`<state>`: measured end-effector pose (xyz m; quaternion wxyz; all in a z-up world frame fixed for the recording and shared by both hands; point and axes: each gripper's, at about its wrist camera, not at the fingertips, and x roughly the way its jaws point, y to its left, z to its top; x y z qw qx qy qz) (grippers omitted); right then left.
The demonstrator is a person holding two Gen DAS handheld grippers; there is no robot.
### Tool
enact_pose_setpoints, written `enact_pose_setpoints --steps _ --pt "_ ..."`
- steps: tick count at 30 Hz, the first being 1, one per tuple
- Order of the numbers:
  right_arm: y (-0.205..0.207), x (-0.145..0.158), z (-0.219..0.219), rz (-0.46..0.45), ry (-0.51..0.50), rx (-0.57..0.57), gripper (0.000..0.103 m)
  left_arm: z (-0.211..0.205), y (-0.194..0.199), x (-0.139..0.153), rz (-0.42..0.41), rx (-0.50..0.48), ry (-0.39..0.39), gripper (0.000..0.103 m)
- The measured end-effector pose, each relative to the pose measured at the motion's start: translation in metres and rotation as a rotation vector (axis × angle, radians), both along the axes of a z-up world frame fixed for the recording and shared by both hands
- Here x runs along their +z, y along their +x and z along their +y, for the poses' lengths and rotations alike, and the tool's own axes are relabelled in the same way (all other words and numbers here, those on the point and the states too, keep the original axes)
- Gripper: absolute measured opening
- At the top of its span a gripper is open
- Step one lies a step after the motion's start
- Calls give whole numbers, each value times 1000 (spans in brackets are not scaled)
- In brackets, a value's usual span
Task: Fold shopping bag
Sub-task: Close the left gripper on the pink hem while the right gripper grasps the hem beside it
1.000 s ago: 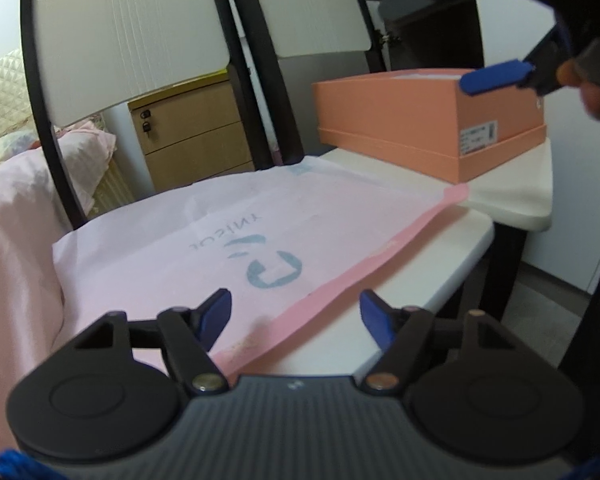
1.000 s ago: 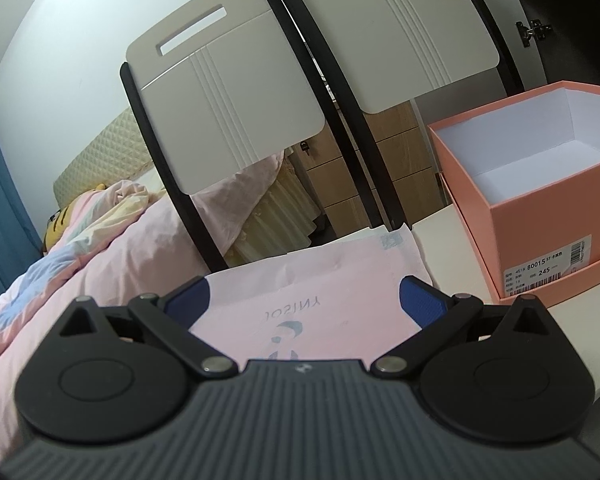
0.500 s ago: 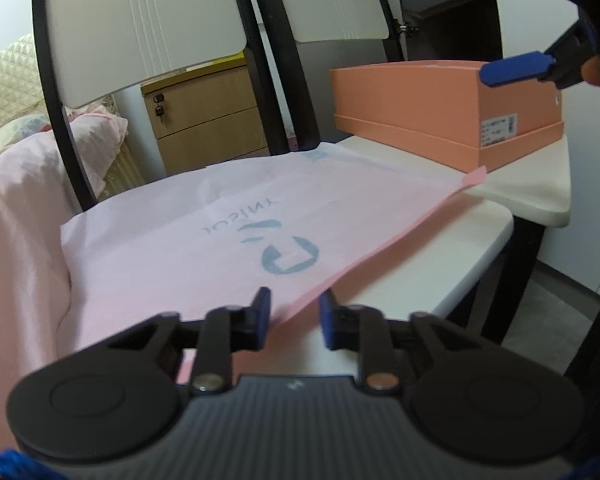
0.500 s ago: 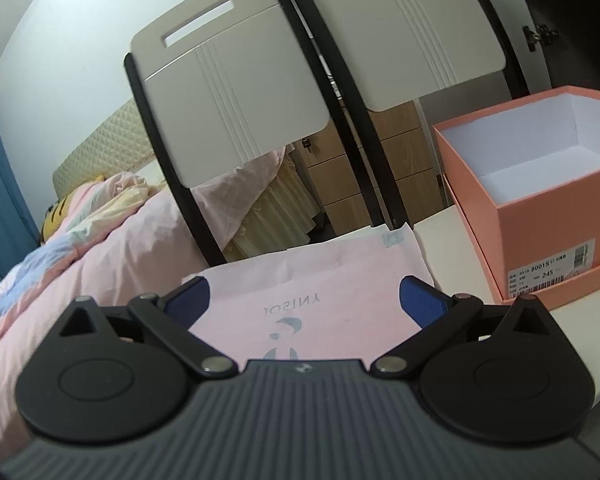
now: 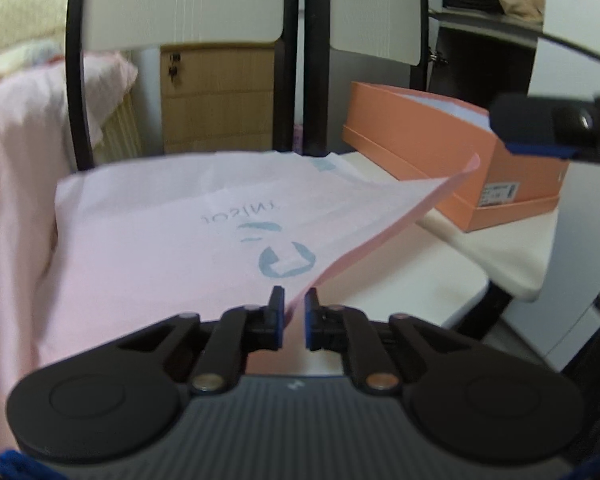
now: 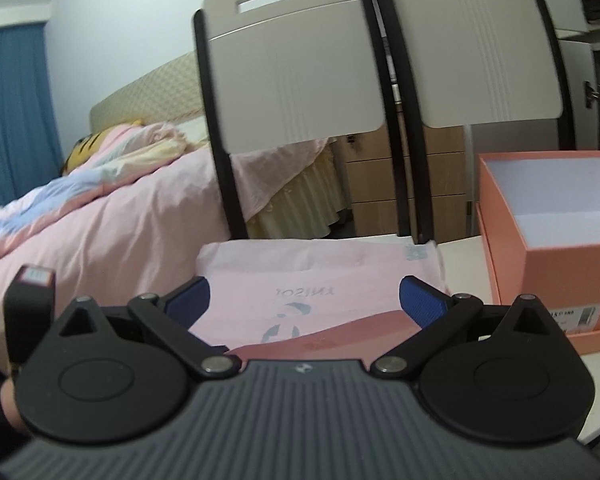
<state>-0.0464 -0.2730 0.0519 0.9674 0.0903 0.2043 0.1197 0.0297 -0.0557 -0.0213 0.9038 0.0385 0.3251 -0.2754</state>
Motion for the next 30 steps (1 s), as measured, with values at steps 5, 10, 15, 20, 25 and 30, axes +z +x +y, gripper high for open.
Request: enact_pose_setpoints --steps 5,10,15,20,25,30 --pt "0 3 -4 8 -101 69 81 4 4 -4 144 -26 -145 9" --pt "4 -6 -6 26 -264 143 52 15 25 -22 325 2 -327 9" --pt "13 -26 -3 74 -331 205 33 28 45 -35 429 42 -450 9" --pt "31 -44 18 78 -385 257 31 32 55 -43 458 57 -476 9" --pt "55 -52 27 97 -364 242 30 40 67 -51 527 80 -546 11" --pt "68 -63 30 131 -370 240 30 39 77 -55 529 91 -551 15"
